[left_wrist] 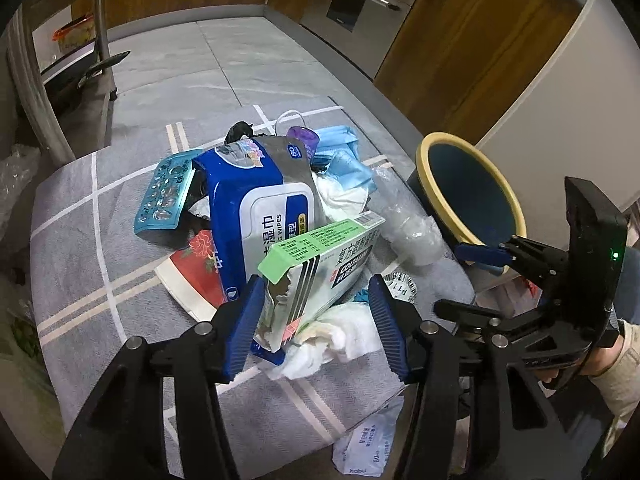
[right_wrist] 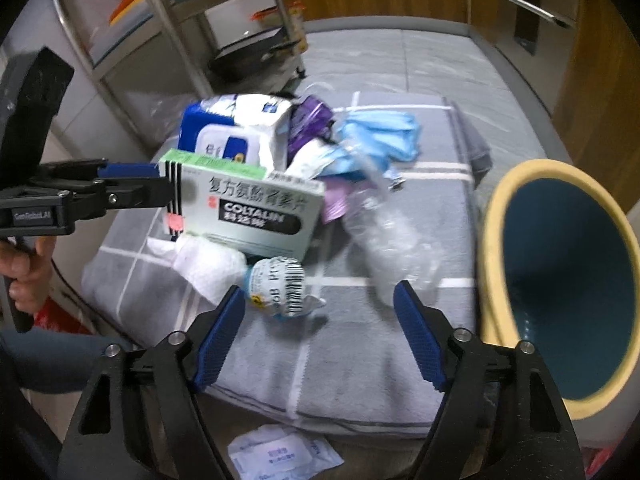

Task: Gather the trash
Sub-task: 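Grasp the white tissue with the left tool while the right tool grasps the wrapped ball, then carry tissue and ball to the teal bin and open both tools, then grasp the COLTALIN box with the left tool while the right tool grasps the blue mask, then carry box and mask over the bin and open both tools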

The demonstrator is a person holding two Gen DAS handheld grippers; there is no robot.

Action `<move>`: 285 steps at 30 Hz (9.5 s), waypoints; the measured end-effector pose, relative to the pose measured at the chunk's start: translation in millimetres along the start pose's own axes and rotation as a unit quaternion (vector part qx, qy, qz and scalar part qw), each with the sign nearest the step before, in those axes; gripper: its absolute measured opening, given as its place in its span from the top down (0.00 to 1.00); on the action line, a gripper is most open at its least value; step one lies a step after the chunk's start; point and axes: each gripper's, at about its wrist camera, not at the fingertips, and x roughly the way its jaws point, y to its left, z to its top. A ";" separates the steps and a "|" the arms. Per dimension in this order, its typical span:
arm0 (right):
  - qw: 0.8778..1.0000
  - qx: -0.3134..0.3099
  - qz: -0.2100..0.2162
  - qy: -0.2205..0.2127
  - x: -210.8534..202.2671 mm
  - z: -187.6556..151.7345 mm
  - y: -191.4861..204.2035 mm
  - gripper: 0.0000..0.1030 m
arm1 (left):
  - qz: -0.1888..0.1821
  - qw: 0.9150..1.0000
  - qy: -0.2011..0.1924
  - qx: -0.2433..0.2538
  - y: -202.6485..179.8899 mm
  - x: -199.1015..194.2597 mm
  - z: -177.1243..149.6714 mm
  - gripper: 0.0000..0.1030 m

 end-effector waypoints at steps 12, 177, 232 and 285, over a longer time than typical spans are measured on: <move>0.999 -0.021 0.027 0.028 28.5 -2.5 18.3 0.56 | 0.004 1.000 0.002 0.026 -7.5 3.9 -2.9 0.49; 0.964 0.236 -0.034 -0.119 -75.0 -30.5 -130.3 0.40 | 0.021 0.971 0.113 0.210 -91.0 88.0 -14.3 0.70; 0.997 0.071 0.004 0.013 82.8 141.0 -107.6 0.91 | 0.051 0.990 0.098 0.091 -88.1 113.8 -45.8 0.32; 0.932 0.311 -0.035 -0.180 -143.3 -57.7 -217.0 0.91 | -0.066 0.996 0.007 0.053 -187.6 70.9 53.3 0.32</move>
